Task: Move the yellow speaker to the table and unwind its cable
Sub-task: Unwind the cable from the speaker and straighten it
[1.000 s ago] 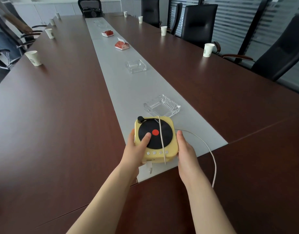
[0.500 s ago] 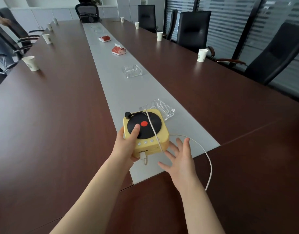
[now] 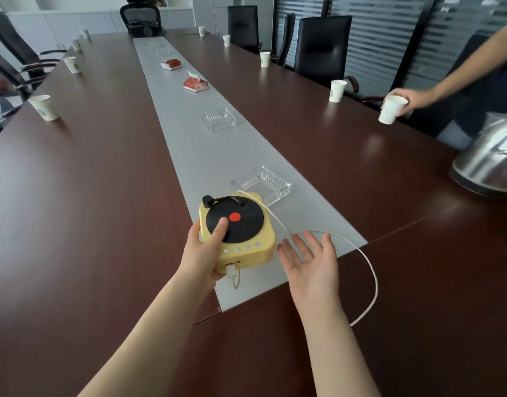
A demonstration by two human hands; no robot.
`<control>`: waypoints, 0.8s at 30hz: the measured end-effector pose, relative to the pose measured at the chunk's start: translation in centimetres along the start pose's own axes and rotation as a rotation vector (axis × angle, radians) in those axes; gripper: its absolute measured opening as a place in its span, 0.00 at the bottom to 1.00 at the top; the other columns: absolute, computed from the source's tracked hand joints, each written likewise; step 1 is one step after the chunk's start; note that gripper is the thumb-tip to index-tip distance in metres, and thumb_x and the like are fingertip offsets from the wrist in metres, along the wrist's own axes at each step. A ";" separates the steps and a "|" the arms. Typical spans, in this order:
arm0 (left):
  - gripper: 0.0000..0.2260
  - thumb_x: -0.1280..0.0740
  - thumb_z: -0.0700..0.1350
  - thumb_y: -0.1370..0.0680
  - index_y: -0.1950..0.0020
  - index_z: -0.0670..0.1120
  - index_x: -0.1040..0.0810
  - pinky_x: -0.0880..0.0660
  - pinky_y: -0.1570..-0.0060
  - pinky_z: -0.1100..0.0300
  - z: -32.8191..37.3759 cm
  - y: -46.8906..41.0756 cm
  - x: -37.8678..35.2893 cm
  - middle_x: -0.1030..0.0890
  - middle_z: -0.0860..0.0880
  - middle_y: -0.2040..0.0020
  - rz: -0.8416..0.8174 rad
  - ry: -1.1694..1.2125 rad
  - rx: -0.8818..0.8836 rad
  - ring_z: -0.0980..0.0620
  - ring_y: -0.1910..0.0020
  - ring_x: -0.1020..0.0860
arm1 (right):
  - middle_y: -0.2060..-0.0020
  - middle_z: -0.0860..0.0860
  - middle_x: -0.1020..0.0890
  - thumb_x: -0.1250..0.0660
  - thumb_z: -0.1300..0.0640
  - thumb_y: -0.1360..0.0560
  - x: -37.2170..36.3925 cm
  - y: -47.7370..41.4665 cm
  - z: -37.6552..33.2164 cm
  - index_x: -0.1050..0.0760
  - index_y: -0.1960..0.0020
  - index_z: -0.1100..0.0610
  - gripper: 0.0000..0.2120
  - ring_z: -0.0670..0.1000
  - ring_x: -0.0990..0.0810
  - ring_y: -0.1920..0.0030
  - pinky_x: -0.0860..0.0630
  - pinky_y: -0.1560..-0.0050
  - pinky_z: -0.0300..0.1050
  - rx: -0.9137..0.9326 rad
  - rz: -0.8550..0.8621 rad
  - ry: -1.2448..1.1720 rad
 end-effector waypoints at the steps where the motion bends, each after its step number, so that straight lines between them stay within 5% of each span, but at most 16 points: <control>1: 0.17 0.32 0.56 0.27 0.39 0.57 0.27 0.21 0.56 0.45 -0.2 -0.1 0.1 0.19 0.45 0.42 0.007 -0.004 0.003 0.43 0.52 0.19 | 0.35 0.58 0.27 0.43 0.46 0.21 -0.1 0.0 -0.4 0.33 0.30 0.60 0.25 0.59 0.25 0.37 0.24 0.41 0.53 0.019 -0.015 0.026; 8: 0.18 0.33 0.56 0.26 0.37 0.55 0.29 0.26 0.73 0.62 -2.7 -0.1 0.4 0.22 0.49 0.52 0.070 -0.028 0.067 0.50 0.65 0.23 | 0.43 0.42 0.25 0.39 0.51 0.21 -2.1 0.2 -1.9 0.30 0.34 0.50 0.16 0.51 0.23 0.39 0.22 0.45 0.48 0.199 -0.110 0.412; 12: 0.16 0.33 0.55 0.25 0.39 0.53 0.28 0.29 0.77 0.63 -3.8 0.0 0.5 0.23 0.49 0.56 0.075 -0.047 0.092 0.51 0.68 0.25 | 0.39 0.46 0.28 0.42 0.49 0.20 -1.6 -0.9 -1.4 0.35 0.28 0.55 0.22 0.51 0.25 0.38 0.25 0.42 0.47 0.171 -0.067 0.555; 16: 0.19 0.33 0.55 0.25 0.36 0.53 0.30 0.27 0.77 0.62 -4.2 -0.1 0.3 0.21 0.46 0.49 0.065 -0.047 0.101 0.48 0.64 0.22 | 0.41 0.48 0.22 0.41 0.51 0.20 -0.7 -1.4 1.1 0.27 0.35 0.55 0.17 0.49 0.24 0.39 0.28 0.40 0.45 0.066 -0.095 0.718; 18: 0.23 0.32 0.58 0.27 0.34 0.56 0.32 0.22 0.71 0.56 -4.5 -0.1 0.4 0.21 0.48 0.45 0.088 -0.083 0.089 0.47 0.57 0.20 | 0.41 0.48 0.20 0.41 0.52 0.21 -0.6 -1.2 2.3 0.24 0.38 0.54 0.15 0.49 0.24 0.38 0.29 0.38 0.44 0.057 -0.116 0.807; 21: 0.24 0.32 0.63 0.33 0.38 0.61 0.30 0.22 0.47 0.42 -4.7 0.0 0.1 0.21 0.50 0.40 0.098 -0.126 0.060 0.45 0.45 0.21 | 0.33 0.46 0.28 0.40 0.51 0.21 -0.4 -1.0 2.7 0.33 0.28 0.55 0.22 0.48 0.30 0.32 0.33 0.36 0.42 0.092 -0.088 0.892; 24: 0.27 0.37 0.61 0.26 0.29 0.57 0.37 0.29 0.36 0.45 -4.2 0.2 -0.1 0.25 0.51 0.35 0.127 -0.221 0.000 0.46 0.37 0.26 | 0.32 0.48 0.29 0.38 0.52 0.22 0.0 -0.9 2.6 0.36 0.27 0.54 0.24 0.49 0.30 0.32 0.32 0.36 0.42 0.128 -0.062 0.944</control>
Point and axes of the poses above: each hand's wrist, its own y-axis away from the middle knuckle, its own x-axis out of the back of the hand, z = x × y, the point moved 10 cm from there along -y, towards the middle knuckle
